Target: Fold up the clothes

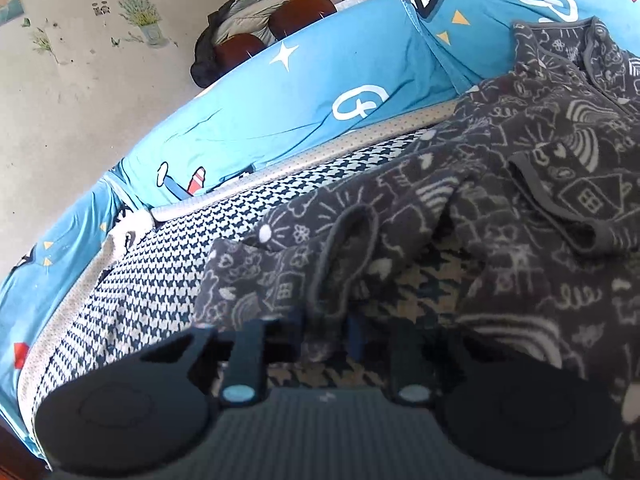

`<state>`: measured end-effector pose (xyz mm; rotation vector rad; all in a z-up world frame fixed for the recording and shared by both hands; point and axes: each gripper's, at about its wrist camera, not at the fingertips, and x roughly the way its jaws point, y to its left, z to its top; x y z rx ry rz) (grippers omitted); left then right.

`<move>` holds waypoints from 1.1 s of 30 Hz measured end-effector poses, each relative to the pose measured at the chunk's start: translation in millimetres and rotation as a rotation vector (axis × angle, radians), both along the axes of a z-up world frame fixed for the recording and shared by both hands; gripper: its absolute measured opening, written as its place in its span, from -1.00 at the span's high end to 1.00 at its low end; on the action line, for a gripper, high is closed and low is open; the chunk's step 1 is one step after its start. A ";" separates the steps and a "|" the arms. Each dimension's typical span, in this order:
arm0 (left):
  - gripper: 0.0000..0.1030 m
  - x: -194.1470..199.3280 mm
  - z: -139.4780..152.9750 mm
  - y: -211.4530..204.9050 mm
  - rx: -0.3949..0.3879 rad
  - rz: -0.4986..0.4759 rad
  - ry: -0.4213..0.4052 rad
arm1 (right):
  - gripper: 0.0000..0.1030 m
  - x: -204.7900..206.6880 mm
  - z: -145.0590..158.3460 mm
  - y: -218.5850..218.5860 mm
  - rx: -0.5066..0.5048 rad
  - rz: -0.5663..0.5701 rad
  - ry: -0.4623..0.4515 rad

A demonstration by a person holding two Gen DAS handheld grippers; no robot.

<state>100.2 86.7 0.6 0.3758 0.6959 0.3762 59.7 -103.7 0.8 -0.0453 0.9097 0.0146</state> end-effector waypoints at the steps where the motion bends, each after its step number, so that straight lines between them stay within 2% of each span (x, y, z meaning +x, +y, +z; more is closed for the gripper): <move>1: 0.79 -1.7 1.1 0.0 0.002 0.001 -0.011 | -1.00 0.2 0.1 0.1 0.000 -0.001 0.000; 6: 0.80 -11.2 14.0 -4.4 -0.016 -0.025 -0.059 | -1.00 0.9 0.7 0.3 0.000 -0.003 0.005; 11: 0.80 -11.0 36.6 -14.0 -0.074 -0.060 -0.098 | -1.00 1.6 1.0 0.0 0.002 -0.004 0.011; 15: 0.80 -3.1 61.8 -14.7 -0.213 -0.077 -0.100 | -1.00 1.9 3.0 -1.8 0.010 0.000 0.019; 22: 0.80 16.3 98.2 -33.8 -0.350 -0.136 -0.133 | -1.00 1.7 9.5 -9.0 0.046 0.007 0.041; 27: 0.80 30.0 124.1 -48.1 -0.445 -0.180 -0.157 | -1.00 -1.7 20.1 -25.3 0.122 -0.006 0.061; 33: 0.80 42.0 148.8 -94.1 -0.446 -0.314 -0.172 | -1.00 -7.9 26.2 -52.4 0.167 -0.037 0.062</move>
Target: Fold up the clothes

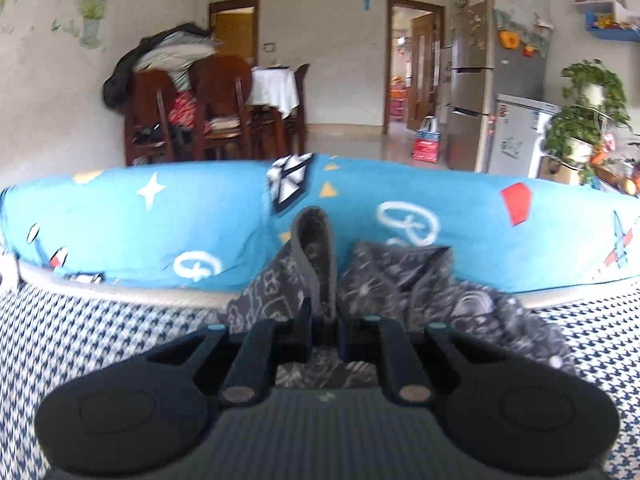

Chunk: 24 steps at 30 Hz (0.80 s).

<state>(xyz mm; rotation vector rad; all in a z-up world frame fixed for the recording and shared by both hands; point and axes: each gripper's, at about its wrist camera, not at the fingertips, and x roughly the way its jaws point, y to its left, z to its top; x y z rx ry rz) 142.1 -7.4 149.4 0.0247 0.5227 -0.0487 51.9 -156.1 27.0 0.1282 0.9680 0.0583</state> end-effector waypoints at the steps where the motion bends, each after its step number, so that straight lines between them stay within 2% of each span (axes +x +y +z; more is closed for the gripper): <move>1: 0.80 1.8 3.4 -11.2 0.005 -0.023 -0.010 | -1.00 -1.1 0.8 -4.9 0.007 -0.009 -0.002; 5: 0.80 8.9 6.9 -53.6 -0.017 -0.115 -0.012 | -1.00 -8.3 6.3 -26.2 0.042 -0.056 -0.026; 8: 0.79 10.9 -1.7 -84.9 -0.002 -0.161 -0.007 | -1.00 -13.1 8.5 -41.0 0.044 -0.100 -0.042; 18: 0.77 6.0 -38.2 -143.4 0.004 -0.332 0.108 | -1.00 -19.3 15.0 -72.5 0.079 -0.178 -0.060; 20: 0.69 3.8 -40.5 -150.2 0.002 -0.381 0.137 | -1.00 -20.6 16.3 -78.8 0.086 -0.193 -0.064; 21: 0.49 1.4 -40.3 -152.6 0.006 -0.397 0.147 | -1.00 -21.2 17.0 -81.9 0.089 -0.201 -0.066; 22: 0.16 -1.3 -39.8 -154.7 0.011 -0.411 0.154 | -1.00 -21.6 17.5 -84.1 0.092 -0.206 -0.068; 24: -0.03 -10.7 -34.5 -155.4 0.031 -0.417 0.130 | -1.00 -21.9 18.3 -85.8 0.094 -0.214 -0.072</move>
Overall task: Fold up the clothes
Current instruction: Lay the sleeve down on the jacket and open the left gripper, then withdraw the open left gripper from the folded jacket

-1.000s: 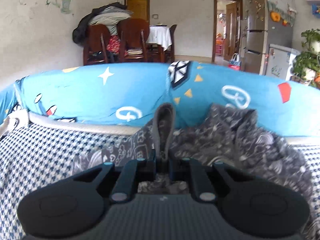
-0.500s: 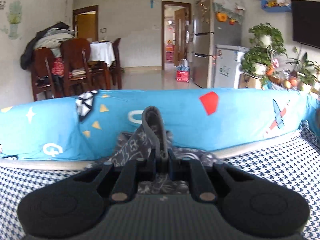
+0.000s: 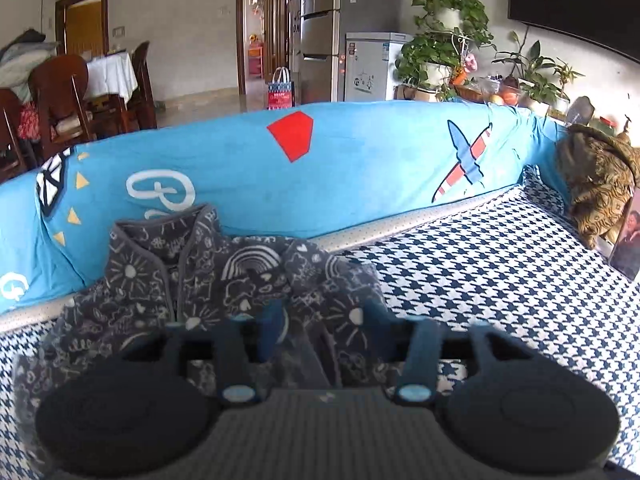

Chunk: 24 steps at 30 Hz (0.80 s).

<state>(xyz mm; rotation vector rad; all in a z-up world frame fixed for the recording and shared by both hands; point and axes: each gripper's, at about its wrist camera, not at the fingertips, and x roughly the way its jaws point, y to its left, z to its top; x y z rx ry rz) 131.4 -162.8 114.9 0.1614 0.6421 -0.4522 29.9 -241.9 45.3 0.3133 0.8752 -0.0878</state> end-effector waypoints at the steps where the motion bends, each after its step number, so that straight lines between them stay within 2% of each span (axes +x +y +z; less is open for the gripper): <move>1: -0.04 -4.0 3.4 1.4 0.001 -0.009 -0.011 | -1.00 0.1 0.4 -0.9 0.001 -0.005 -0.002; 6: -0.04 -15.8 25.9 21.3 0.000 0.020 -0.052 | -1.00 2.1 1.8 -4.8 0.008 -0.030 -0.009; 12: -0.10 -14.9 36.7 74.4 0.038 0.137 -0.085 | -1.00 2.6 6.7 0.3 0.025 -0.008 -0.071; 15: -0.15 -13.3 30.5 108.5 0.049 0.214 -0.078 | -1.00 3.3 9.9 5.5 0.034 0.018 -0.115; 18: -0.34 -11.7 24.3 142.6 0.060 0.291 -0.070 | -1.00 4.4 12.8 11.5 0.041 0.045 -0.158; 24: -0.37 -6.9 2.8 211.2 0.050 0.442 -0.026 | -1.00 14.9 16.7 19.8 0.047 0.080 -0.239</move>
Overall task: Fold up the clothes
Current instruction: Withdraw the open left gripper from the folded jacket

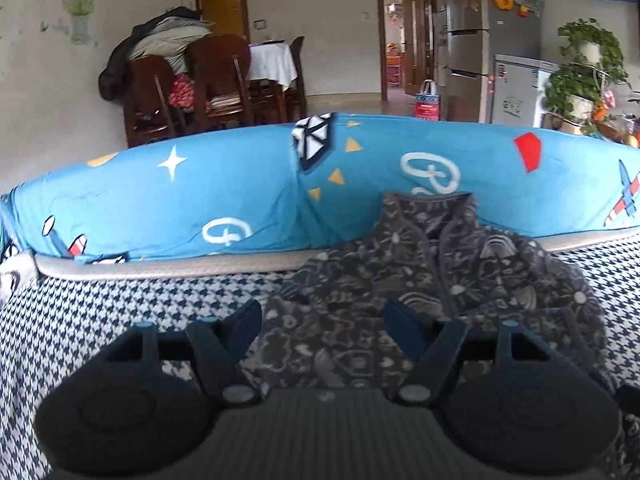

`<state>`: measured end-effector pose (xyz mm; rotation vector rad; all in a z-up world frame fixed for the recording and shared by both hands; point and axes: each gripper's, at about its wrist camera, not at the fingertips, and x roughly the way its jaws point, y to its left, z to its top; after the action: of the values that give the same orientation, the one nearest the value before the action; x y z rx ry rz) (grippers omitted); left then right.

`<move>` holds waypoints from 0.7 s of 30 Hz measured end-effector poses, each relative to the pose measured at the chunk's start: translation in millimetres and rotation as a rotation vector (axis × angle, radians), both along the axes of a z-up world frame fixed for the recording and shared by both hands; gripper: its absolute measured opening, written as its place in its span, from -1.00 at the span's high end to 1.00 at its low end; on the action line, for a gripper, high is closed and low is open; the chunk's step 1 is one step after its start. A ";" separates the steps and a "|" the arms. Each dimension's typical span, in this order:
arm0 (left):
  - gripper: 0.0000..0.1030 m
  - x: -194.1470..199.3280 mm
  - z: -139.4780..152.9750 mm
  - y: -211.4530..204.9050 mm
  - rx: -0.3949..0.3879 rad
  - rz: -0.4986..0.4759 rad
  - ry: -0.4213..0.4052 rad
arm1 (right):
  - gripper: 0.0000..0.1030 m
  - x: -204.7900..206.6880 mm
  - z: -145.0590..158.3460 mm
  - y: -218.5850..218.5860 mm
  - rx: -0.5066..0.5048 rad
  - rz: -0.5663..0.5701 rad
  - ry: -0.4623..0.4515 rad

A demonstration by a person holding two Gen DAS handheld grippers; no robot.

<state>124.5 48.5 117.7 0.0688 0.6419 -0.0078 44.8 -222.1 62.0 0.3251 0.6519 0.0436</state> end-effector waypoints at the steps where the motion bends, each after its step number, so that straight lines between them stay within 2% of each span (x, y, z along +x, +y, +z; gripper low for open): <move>1: -0.38 1.8 -3.0 4.5 -0.007 0.015 0.009 | -1.00 1.8 0.7 1.1 0.001 0.005 -0.014; 8: -0.46 14.2 -23.7 36.3 -0.054 0.121 0.071 | -1.00 17.4 2.5 6.0 -0.010 0.028 -0.102; 13: -0.74 23.1 -38.5 58.9 -0.088 0.197 0.115 | -1.00 35.6 -4.8 6.5 -0.010 0.050 -0.105; 16: -0.87 27.4 -44.0 68.4 -0.098 0.229 0.134 | -1.00 45.3 -7.7 10.8 -0.068 0.061 -0.124; 21: -0.90 31.5 -45.8 74.8 -0.092 0.254 0.151 | -0.98 63.7 -12.7 9.6 -0.136 0.089 -0.152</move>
<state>156.0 123.2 71.8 -0.1031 0.7965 0.2046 108.5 -212.5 49.3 0.1594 0.5158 0.1070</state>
